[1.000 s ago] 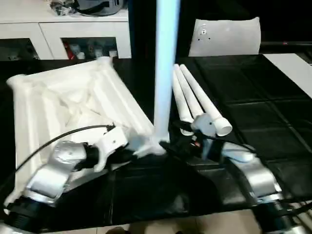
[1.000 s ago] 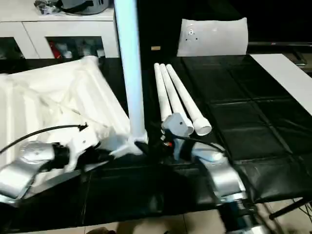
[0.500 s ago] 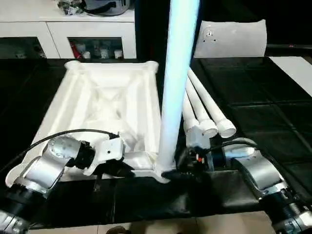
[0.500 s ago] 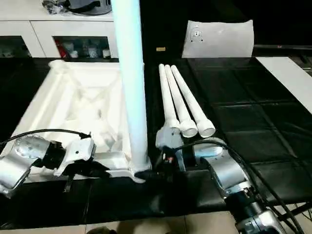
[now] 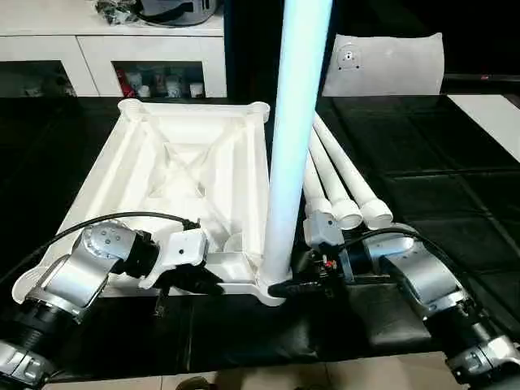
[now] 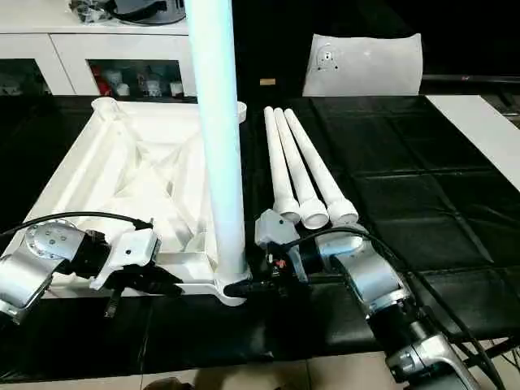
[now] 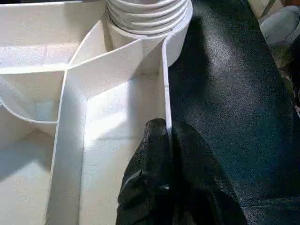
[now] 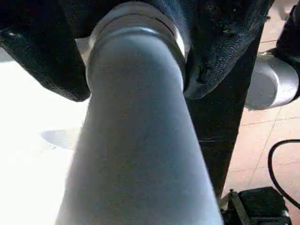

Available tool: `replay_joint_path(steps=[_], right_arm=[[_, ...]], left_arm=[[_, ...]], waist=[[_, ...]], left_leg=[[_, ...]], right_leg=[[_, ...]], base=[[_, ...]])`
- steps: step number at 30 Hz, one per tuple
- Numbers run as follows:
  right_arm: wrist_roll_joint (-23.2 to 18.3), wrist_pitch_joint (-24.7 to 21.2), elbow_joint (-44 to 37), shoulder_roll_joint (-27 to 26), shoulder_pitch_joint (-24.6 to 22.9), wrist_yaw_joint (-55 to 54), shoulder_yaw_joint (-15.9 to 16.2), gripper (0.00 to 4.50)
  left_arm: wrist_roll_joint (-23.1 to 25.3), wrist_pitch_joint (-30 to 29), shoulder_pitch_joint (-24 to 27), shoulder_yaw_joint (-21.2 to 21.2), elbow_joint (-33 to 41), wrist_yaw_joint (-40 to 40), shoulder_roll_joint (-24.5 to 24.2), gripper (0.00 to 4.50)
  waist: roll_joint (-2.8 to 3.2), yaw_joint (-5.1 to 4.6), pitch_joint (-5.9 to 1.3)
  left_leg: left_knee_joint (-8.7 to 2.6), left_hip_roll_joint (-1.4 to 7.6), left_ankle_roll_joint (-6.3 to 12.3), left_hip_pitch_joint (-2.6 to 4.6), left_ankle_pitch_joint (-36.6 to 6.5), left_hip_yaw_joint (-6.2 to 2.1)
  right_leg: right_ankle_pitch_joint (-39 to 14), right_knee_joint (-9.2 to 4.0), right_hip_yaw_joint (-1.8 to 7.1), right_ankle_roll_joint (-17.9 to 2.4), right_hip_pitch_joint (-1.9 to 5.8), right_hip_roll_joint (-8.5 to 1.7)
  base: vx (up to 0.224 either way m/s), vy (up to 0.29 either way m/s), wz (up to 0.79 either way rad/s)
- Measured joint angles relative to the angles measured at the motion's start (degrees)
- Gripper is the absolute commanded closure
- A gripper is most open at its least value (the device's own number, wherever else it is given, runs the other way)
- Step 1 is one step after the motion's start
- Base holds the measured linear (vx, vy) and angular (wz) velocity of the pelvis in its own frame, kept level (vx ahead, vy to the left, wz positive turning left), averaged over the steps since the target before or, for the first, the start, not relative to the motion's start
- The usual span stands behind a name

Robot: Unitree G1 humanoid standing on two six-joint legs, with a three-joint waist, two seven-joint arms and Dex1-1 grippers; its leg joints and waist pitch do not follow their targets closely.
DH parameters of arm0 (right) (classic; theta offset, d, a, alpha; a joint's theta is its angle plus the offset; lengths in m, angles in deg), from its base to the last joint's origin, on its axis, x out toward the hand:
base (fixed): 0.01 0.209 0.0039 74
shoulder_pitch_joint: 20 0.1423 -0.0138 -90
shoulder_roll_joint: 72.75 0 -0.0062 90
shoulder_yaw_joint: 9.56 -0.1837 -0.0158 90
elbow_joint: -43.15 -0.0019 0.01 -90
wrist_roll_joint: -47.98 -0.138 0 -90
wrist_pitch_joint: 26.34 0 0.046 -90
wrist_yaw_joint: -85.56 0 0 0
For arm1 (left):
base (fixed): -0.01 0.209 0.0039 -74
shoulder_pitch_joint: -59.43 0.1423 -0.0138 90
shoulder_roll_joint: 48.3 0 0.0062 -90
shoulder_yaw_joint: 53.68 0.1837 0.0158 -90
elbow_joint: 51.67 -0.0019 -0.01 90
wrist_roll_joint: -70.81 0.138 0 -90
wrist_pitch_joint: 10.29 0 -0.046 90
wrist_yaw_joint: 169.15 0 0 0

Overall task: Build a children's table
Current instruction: Rotate leg to tighten

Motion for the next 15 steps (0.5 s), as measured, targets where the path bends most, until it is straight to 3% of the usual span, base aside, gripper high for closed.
replay_joint_path(steps=[10,15], right_arm=[[-0.71,-1.08,-0.06,-1.58,-0.9,-0.49,-0.58,1.78],[-0.14,-2.91,-1.66,-5.68,-4.51,-10.57,-3.8,1.8]], left_arm=[[-0.59,-1.32,1.06,-1.11,0.69,0.49,0.04,4.5],[-1.34,-12.56,4.98,-5.47,5.99,8.4,2.51,4.5]], waist=[[-0.01,-0.02,-0.01],[-0.07,-0.66,-0.05]], left_leg=[[0.0,0.01,0.0,0.09,0.0,0.01],[-0.02,0.02,-0.01,0.27,0.0,0.05]], right_leg=[[0.0,0.03,0.01,0.0,0.05,0.0],[-0.16,0.07,0.03,0.26,0.08,0.01]], base=[[0.0,0.0,0.0],[0.0,0.0,0.0]])
